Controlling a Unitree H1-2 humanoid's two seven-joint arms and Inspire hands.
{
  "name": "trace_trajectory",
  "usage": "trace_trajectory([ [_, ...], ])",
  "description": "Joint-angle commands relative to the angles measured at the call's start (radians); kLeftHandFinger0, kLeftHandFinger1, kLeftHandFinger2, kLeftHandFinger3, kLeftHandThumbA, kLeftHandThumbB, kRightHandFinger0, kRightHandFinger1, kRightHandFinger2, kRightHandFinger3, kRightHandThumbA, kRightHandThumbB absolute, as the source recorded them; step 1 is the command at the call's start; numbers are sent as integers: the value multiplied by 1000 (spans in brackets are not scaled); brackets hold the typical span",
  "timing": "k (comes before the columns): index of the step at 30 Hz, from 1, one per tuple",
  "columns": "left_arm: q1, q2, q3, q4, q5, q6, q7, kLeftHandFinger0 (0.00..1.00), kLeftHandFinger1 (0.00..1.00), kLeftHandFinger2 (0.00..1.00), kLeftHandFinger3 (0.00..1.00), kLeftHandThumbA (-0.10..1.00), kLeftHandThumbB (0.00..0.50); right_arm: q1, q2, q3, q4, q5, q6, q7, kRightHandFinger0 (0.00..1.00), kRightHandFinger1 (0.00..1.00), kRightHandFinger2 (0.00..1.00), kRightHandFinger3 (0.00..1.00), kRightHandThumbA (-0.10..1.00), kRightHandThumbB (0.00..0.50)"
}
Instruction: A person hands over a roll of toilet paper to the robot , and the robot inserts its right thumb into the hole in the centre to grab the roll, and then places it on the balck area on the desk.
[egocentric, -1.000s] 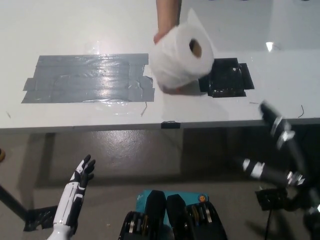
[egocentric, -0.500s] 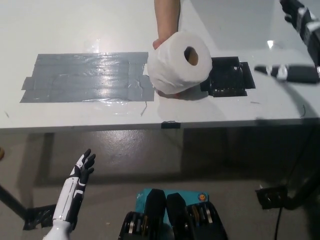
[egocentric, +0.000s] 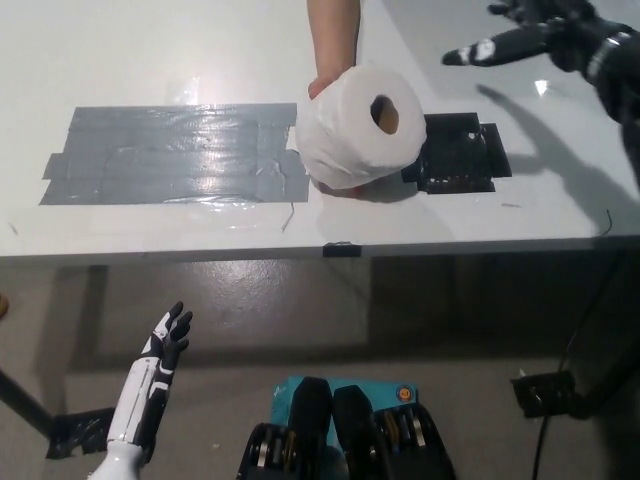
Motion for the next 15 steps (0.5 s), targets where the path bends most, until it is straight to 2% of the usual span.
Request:
trace_trajectory([
  [1,-3,17,-13,-22,24,-24,0,1000,1000,1000,1000,994,183,-244,52,76,272,-109,-103,15,1000,1000,1000,1000,921,309],
  [2,-2,18,-14,-22,28,-28,1,1000,1000,1000,1000,993,179,-261,60,92,308,-120,-112,13,1000,1000,1000,1000,927,311],
  [4,0,14,-16,-21,25,-29,-1,1000,1000,1000,1000,991,183,-281,82,112,355,-135,-118,-9,1000,1000,1000,1000,968,281],
  [6,-3,13,-18,-16,28,-32,2,1000,1000,1000,1000,991,194,-296,99,111,405,-131,-139,-26,1000,1000,1000,1000,956,306],
  [7,-2,15,-19,-17,32,-36,2,1000,1000,1000,1000,991,184,-300,110,105,428,-124,-156,-38,1000,1000,1000,1000,909,322],
  [8,-2,16,-22,-18,36,-38,2,1000,1000,1000,1000,992,183,-304,117,102,445,-124,-169,-44,1000,1000,1000,1000,885,317],
  [12,8,16,-26,-30,39,-30,1,1000,1000,1000,1000,997,182,-295,134,108,478,-149,-212,-69,1000,1000,1000,1000,824,276],
  [15,3,17,-29,-28,41,-36,3,1000,1000,1000,1000,984,173,-295,143,107,496,-163,-196,-84,1000,1000,1000,1000,786,289],
])
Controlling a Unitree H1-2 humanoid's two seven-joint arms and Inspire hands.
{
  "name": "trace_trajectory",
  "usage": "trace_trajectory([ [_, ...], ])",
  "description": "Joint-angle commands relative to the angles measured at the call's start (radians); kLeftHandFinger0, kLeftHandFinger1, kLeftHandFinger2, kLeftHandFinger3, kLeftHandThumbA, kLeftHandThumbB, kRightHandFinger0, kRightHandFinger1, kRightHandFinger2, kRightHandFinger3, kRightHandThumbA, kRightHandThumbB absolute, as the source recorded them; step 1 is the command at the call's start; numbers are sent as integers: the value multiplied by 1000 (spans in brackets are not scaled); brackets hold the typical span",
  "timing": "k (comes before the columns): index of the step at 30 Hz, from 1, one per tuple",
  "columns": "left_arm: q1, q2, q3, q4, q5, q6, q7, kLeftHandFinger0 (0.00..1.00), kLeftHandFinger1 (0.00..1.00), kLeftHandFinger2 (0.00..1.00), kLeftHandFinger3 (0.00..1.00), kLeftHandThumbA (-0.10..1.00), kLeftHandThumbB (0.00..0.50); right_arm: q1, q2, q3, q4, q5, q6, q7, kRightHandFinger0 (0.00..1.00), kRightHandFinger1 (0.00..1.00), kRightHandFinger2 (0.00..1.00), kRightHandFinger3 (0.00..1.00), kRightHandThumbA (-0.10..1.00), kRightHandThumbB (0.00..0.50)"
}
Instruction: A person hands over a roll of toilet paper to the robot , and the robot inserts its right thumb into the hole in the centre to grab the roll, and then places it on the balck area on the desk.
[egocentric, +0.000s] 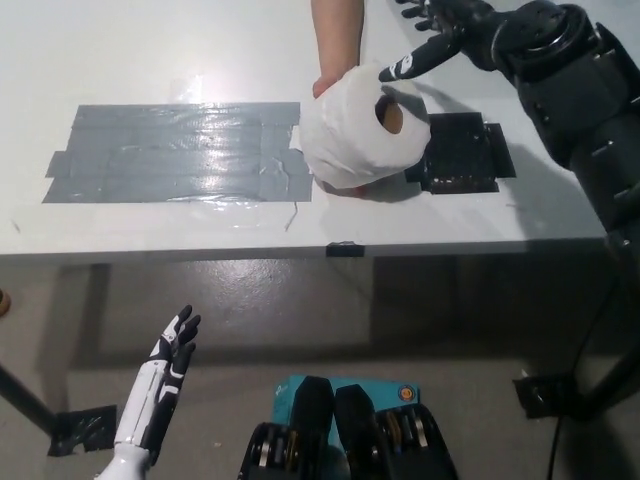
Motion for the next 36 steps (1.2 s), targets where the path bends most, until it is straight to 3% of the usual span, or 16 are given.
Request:
trace_trajectory([
  [1,-4,15,-7,-26,17,-36,3,1000,1000,1000,1000,984,174,-74,0,4,20,-46,-70,-47,1000,1000,1000,1000,788,304],
  [14,-10,20,-14,-29,22,-37,4,1000,1000,1000,1000,974,160,-68,-20,-6,43,-73,-76,-42,1000,1000,1000,1000,712,335],
  [21,-21,22,-13,-18,13,-32,0,1000,1000,1000,1000,977,168,-80,-44,-2,36,-95,-60,-21,1000,1000,1000,1000,738,389],
  [25,-21,23,-15,-14,8,-38,-2,1000,1000,1000,1000,951,151,-87,-54,-19,34,-77,-78,43,1000,1000,1000,1000,760,370],
  [32,-22,22,-16,-15,10,-36,-2,1000,1000,1000,1000,955,161,-119,-58,-27,39,-63,-18,187,1000,1000,1000,1000,810,357],
  [33,-23,20,-17,-12,14,-42,3,1000,1000,1000,1000,963,158,-127,-58,-24,41,-66,-8,213,1000,1000,1000,1000,804,391],
  [36,-23,20,-16,-13,12,-42,4,1000,1000,1000,1000,960,150,-132,-56,-30,44,-62,0,232,1000,1000,1000,1000,781,427],
])
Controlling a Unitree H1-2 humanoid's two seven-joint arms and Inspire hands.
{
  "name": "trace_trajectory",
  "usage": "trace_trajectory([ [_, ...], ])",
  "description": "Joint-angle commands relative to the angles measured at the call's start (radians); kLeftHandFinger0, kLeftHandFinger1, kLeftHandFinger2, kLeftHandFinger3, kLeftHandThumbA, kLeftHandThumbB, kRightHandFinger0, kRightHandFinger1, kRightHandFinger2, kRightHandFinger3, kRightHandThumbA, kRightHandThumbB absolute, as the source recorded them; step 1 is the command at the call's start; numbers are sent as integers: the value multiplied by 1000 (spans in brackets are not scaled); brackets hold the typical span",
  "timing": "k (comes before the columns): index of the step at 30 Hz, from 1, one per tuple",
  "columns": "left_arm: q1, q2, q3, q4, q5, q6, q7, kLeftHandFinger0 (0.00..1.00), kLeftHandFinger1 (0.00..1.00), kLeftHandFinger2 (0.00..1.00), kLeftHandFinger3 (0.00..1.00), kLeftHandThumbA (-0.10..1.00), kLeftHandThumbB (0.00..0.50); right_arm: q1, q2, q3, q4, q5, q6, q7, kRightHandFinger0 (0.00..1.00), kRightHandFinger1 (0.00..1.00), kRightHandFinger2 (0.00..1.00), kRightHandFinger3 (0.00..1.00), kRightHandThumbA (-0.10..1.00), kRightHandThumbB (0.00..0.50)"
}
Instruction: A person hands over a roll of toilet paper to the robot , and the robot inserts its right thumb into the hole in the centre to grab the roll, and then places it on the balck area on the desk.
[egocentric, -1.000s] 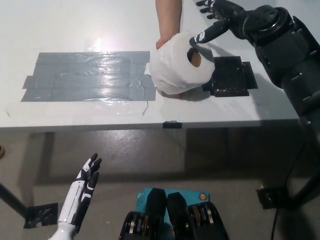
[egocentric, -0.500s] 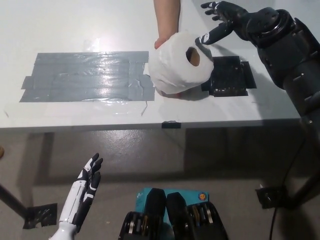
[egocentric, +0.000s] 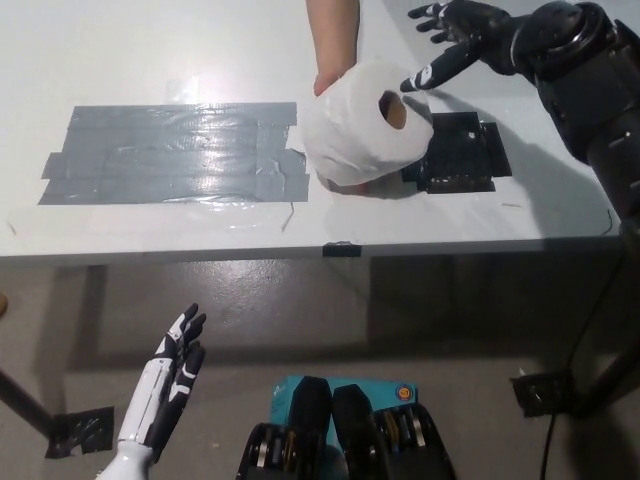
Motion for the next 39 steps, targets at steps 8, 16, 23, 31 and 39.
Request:
trace_trajectory([
  [8,-10,11,-4,-16,1,-30,-1,1000,1000,1000,1000,968,157,-95,-10,0,11,-16,20,111,1000,1000,1000,1000,805,492],
  [16,-11,10,-6,-14,1,-41,0,1000,1000,1000,1000,990,177,-85,3,28,26,-52,16,99,1000,1000,1000,1000,943,465],
  [23,-11,11,-6,-20,4,-38,1,1000,1000,1000,1000,1000,175,-67,-3,20,35,-53,-11,66,1000,1000,1000,1000,891,461],
  [31,-8,9,-10,-15,3,-47,0,1000,1000,1000,1000,999,174,-35,11,-4,33,-43,-49,2,1000,1000,1000,1000,907,436],
  [39,-9,9,-14,-31,10,-22,-2,1000,1000,1000,1000,1000,191,-30,22,-6,34,-43,-67,-12,1000,1000,1000,1000,972,448],
])
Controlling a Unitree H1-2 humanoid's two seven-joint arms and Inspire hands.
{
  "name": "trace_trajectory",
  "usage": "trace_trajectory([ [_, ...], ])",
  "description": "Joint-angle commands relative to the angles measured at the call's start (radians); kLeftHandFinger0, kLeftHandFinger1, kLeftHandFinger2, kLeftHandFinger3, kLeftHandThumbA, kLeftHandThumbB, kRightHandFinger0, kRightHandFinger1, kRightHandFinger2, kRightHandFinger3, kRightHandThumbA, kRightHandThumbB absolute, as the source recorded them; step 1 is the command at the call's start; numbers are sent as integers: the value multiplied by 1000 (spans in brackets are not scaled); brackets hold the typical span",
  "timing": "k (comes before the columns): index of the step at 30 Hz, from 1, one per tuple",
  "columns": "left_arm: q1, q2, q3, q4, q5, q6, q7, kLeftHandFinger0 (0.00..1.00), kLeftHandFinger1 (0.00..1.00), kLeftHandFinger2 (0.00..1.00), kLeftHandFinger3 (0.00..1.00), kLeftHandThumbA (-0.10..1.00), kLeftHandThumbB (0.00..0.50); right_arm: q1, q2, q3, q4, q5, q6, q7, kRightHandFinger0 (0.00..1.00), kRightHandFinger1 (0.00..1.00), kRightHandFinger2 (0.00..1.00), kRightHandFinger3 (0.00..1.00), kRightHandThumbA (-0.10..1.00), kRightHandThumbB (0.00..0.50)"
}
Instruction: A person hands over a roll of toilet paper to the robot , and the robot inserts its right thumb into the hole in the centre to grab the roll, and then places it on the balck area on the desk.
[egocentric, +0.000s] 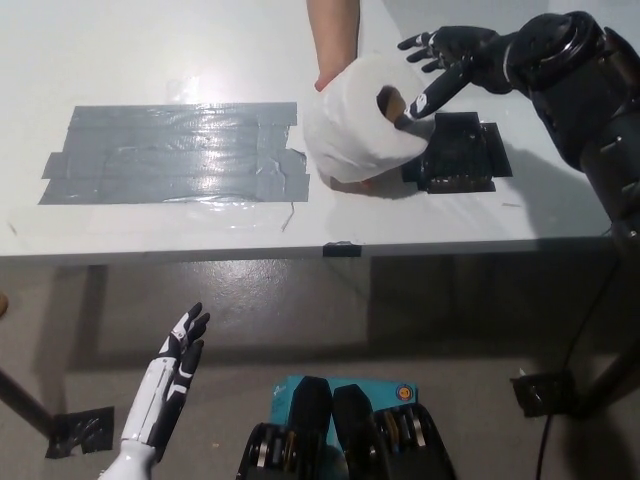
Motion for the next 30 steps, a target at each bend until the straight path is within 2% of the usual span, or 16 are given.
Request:
trace_trajectory([
  [1,-8,10,-6,-32,11,-17,-2,1000,1000,1000,1000,1000,191,-53,3,-18,-7,2,-54,-43,1000,1000,1000,1000,973,450],
  [3,-11,13,-6,-27,14,-26,-1,1000,1000,1000,1000,1000,182,-51,1,-33,-11,15,-88,-57,1000,1000,1000,1000,965,418],
  [4,-11,13,-7,-28,14,-24,-2,1000,1000,1000,1000,1000,180,-53,0,-36,-11,16,-87,-56,1000,1000,1000,1000,1000,425],
  [9,-10,14,-9,-25,12,-25,-5,1000,1000,1000,1000,1000,182,-48,-1,-47,-6,15,-80,-70,1000,1000,1000,1000,1000,453],
  [12,-10,15,-10,-24,8,-33,-7,1000,1000,1000,1000,988,167,-44,7,-52,-4,10,-68,-95,1000,1000,1000,1000,1000,438],
  [14,-8,15,-12,-25,14,-33,-5,1000,1000,1000,1000,989,176,-43,8,-51,-6,6,-68,-95,1000,1000,1000,1000,1000,426],
  [19,-15,15,-11,-28,15,-22,-4,1000,1000,1000,1000,1000,178,-57,4,-39,-8,-5,-84,-74,1000,1000,1000,1000,1000,417],
  [22,-15,14,-10,-29,9,-22,-6,1000,1000,1000,1000,997,168,-64,-2,-46,-12,0,-77,-72,1000,1000,1000,1000,1000,428],
  [25,-17,15,-10,-26,9,-29,-5,1000,1000,1000,1000,981,151,-75,-9,-49,-13,2,-81,-79,1000,1000,1000,1000,1000,406],
  [26,-19,15,-10,-22,14,-35,-1,1000,1000,1000,1000,981,152,-77,-11,-58,-15,10,-94,-91,1000,1000,1000,1000,1000,375],
  [28,-21,17,-10,-20,7,-35,-5,1000,1000,1000,1000,986,153,-79,-13,-70,-19,19,-113,-105,1000,1000,1000,1000,1000,364],
  [30,-17,17,-10,-25,10,-30,-5,1000,1000,1000,1000,990,155,-87,-17,-68,-13,14,-107,-83,1000,1000,1000,1000,1000,374],
])
